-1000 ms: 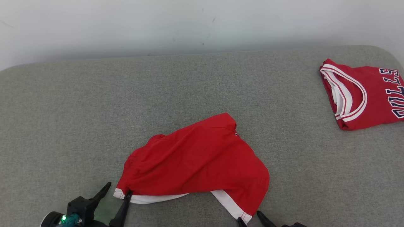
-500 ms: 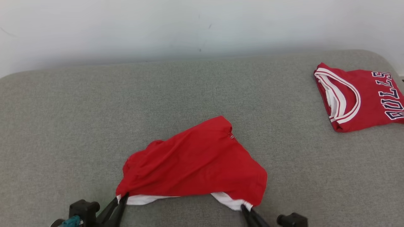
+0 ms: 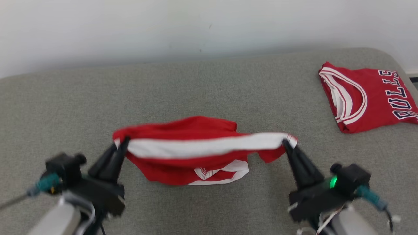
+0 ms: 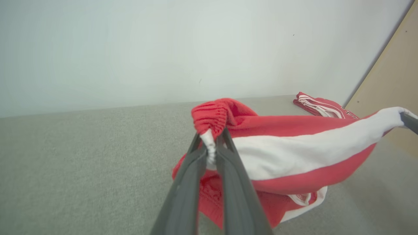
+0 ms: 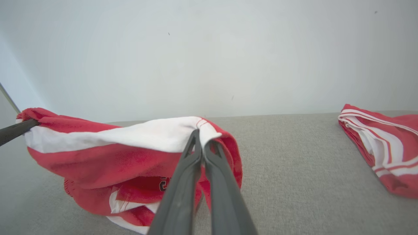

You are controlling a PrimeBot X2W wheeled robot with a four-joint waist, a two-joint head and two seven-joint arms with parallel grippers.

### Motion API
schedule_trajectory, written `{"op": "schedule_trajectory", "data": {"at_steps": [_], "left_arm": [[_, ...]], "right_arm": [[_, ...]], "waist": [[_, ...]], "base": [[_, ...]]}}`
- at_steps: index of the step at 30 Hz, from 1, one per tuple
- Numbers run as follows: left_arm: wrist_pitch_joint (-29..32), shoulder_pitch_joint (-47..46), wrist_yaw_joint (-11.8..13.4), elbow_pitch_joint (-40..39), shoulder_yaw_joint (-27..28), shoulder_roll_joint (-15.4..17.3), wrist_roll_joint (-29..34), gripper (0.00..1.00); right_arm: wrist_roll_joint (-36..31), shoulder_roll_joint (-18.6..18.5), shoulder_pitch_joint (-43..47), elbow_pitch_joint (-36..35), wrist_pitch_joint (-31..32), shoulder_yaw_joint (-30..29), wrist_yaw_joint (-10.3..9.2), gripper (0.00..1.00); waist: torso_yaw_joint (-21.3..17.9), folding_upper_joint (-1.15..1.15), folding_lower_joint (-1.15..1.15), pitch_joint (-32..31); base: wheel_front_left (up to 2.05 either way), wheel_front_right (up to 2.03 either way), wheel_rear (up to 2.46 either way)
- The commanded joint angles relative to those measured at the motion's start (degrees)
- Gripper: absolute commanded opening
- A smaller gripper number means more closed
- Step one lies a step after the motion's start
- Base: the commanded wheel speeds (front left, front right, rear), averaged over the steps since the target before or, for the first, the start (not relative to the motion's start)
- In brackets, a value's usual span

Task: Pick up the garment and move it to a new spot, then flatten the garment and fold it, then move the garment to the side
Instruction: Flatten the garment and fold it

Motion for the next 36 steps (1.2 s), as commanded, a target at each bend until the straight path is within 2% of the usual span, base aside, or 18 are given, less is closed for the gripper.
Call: {"op": "schedule_trajectory", "data": {"at_steps": [1, 5, 10, 18, 26, 36], "left_arm": [[0.2, -1.7, 0.1, -0.3, 0.2, 0.6, -0.4, 0.0], [4.7, -12.4, 0.1, -1.0, -0.5, 1.0, -2.5, 0.0], [10.7, -28.9, 0.1, 0.6, 0.8, 0.1, -5.2, 0.0], [16.4, -56.1, 0.1, 9.2, 0.6, -2.8, -5.6, 0.0], [15.9, -76.0, 0.1, 18.9, -2.0, -6.0, -5.0, 0.0], [13.3, -86.2, 0.1, 27.3, -8.0, -7.1, -7.3, 0.0]], "right_arm": [[0.4, -0.7, -1.3, -0.1, 0.0, -0.3, -0.17, 0.0], [2.5, -2.1, -10.6, 0.5, 0.7, -2.0, -0.17, 0.0], [5.4, -3.6, -26.1, 1.5, 3.6, -2.7, -0.16, 0.0], [10.2, -4.4, -53.7, 8.5, 8.5, -3.7, -0.16, 0.0], [11.3, -4.8, -74.2, 20.2, 8.4, -4.3, -0.16, 0.0], [11.1, -4.8, -85.3, 30.3, 5.0, -0.4, -0.16, 0.0]], "waist": [[-0.3, 0.0, 0.0, 1.0], [-0.6, 0.0, 0.0, 4.3], [-1.3, 0.0, 0.0, 11.7], [-2.5, 0.0, 0.0, 22.4], [-4.2, 0.0, 0.0, 28.6], [-5.6, 0.0, 0.0, 32.3]], "base": [[0.0, 0.0, 0.0], [0.0, 0.0, 0.0], [0.0, 0.0, 0.0], [0.0, 0.0, 0.0], [0.0, 0.0, 0.0], [0.0, 0.0, 0.0]]}}
